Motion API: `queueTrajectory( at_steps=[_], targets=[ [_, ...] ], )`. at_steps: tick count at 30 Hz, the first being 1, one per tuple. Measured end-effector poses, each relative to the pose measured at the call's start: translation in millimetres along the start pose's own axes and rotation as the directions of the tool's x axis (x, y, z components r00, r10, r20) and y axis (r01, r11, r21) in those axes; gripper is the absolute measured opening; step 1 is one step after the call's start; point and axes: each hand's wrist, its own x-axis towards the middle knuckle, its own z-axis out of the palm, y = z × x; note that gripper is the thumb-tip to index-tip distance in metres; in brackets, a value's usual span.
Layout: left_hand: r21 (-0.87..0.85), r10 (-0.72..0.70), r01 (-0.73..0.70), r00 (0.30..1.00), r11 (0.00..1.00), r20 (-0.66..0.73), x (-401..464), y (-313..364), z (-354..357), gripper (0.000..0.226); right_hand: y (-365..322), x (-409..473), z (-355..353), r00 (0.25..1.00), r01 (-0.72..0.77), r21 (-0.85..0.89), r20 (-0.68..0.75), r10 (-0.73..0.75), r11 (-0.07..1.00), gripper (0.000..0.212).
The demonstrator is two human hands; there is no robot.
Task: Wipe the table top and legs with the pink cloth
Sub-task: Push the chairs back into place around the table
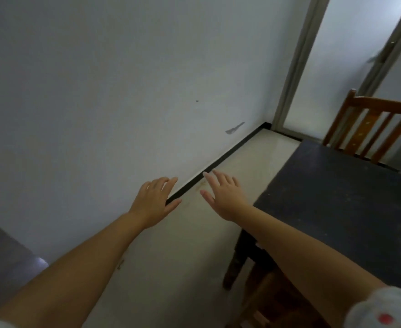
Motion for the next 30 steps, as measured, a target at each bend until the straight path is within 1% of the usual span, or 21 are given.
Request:
queueTrajectory(
  at_steps=[2, 5, 8, 10, 13, 16, 18, 23, 26, 30],
  targets=[
    [-0.001, -0.043, 0.043, 0.999, 0.999, 0.021, 9.5, -40.9, 5.4, 0.086, -17.3, 32.3, 18.4, 1.0, -0.02, 0.018, 0.014, 0.02, 1.0, 0.059],
    [-0.019, -0.039, 0.04, 0.998, 0.999, 0.055, 35.2, -92.8, 12.1, 0.085, -31.7, 72.9, 44.8, 0.996, -0.069, 0.036, 0.061, 0.067, 0.997, 0.058],
    [-0.042, -0.028, 0.033, 0.993, 0.999, 0.116, 75.5, -128.0, 24.2, 0.087, -26.9, 107.8, 59.9, 0.985, -0.138, 0.035, 0.109, 0.133, 0.99, 0.057],
    [-0.05, -0.003, 0.011, 0.989, 0.999, 0.151, 108.7, -139.2, 36.9, 0.085, -13.0, 128.7, 65.1, 0.973, -0.192, 0.022, 0.132, 0.187, 0.981, 0.056],
    [-0.081, 0.056, -0.04, 0.979, 0.996, 0.195, 168.3, -142.1, 58.7, 0.075, 19.6, 161.5, 67.9, 0.952, -0.284, 0.021, 0.127, 0.28, 0.959, 0.056],
    [-0.089, 0.155, -0.139, 0.965, 0.986, 0.21, 234.7, -138.6, 73.8, 0.087, 61.7, 202.5, 70.6, 0.926, -0.366, 0.017, 0.112, 0.362, 0.931, 0.056],
    [-0.073, 0.2, -0.19, 0.959, 0.979, 0.199, 281.8, -141.2, 82.6, 0.091, 91.7, 235.6, 72.9, 0.911, -0.401, 0.021, 0.113, 0.396, 0.916, 0.056],
    [-0.06, 0.189, -0.181, 0.962, 0.982, 0.195, 402.3, -163.1, 96.6, 0.089, 164.5, 329.6, 64.4, 0.891, -0.432, 0.011, 0.159, 0.425, 0.902, 0.057],
    [-0.076, 0.164, -0.151, 0.961, 0.986, 0.222, 475.0, -173.1, 105.1, 0.082, 203.0, 386.2, 57.6, 0.886, -0.45, 0.006, 0.128, 0.445, 0.893, 0.056],
    [-0.091, 0.224, -0.208, 0.947, 0.974, 0.229, 568.4, -168.9, 132.1, 0.088, 251.8, 453.8, 57.8, 0.885, -0.455, -0.006, 0.105, 0.453, 0.89, 0.056]
  ],
)
